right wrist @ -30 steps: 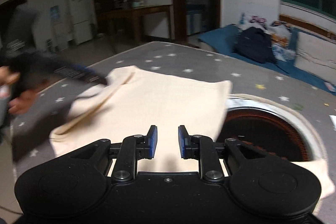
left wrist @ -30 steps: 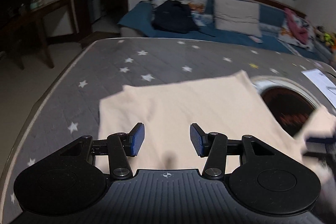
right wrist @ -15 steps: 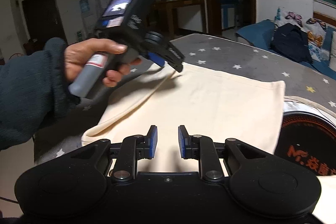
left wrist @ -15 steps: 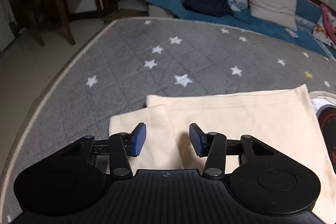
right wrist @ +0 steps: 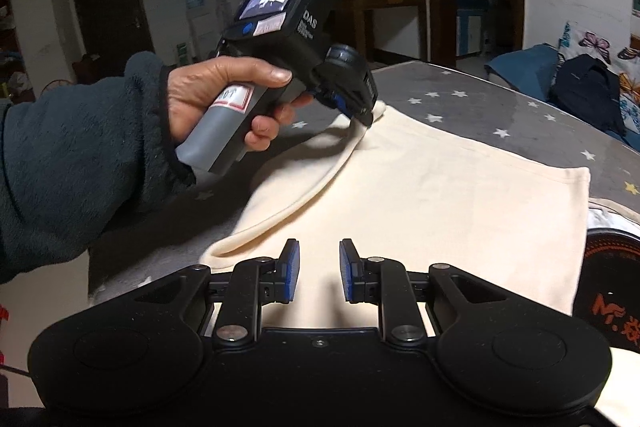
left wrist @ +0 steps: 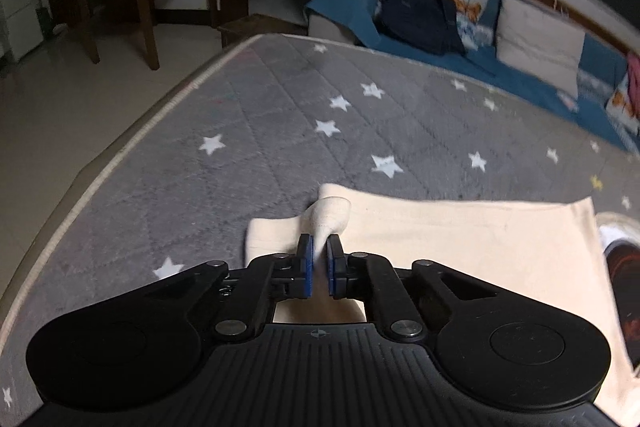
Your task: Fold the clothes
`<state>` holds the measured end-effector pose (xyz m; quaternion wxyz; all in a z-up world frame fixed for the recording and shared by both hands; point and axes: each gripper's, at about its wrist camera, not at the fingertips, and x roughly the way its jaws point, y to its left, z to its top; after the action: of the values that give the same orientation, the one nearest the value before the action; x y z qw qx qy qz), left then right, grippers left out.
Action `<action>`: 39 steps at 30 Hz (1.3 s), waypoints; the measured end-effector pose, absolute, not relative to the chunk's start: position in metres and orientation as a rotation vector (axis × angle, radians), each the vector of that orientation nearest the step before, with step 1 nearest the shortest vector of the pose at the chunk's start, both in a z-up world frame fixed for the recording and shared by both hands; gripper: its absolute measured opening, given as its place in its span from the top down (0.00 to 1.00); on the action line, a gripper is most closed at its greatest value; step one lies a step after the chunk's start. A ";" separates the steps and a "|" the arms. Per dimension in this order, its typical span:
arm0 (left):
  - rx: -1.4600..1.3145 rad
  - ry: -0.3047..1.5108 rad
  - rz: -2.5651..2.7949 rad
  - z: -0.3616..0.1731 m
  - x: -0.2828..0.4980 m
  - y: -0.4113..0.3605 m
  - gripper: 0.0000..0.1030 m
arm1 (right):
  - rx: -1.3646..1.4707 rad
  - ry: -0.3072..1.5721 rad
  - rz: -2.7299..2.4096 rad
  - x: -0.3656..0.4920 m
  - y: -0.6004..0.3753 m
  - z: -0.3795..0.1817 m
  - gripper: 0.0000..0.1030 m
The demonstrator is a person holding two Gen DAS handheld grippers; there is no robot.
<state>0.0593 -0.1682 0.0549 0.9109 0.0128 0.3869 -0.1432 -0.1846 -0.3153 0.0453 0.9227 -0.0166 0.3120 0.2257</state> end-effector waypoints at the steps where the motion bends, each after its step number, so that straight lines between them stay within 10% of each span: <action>1: 0.012 0.786 -0.290 0.058 0.056 -0.162 0.95 | -0.037 0.639 0.469 -0.185 -0.313 0.045 0.76; 29: -0.417 0.571 -0.121 0.050 -0.036 0.045 0.95 | -0.276 0.655 0.623 -0.190 -0.215 0.010 0.69; 39: -0.412 0.679 -0.035 0.017 -0.032 0.071 0.94 | -0.293 0.680 0.608 -0.188 -0.214 0.010 0.92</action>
<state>-0.0322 0.0714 0.0169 0.9221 -0.2005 0.3306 -0.0170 -0.1875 -0.2144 0.0101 0.8874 -0.1410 0.3273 0.2923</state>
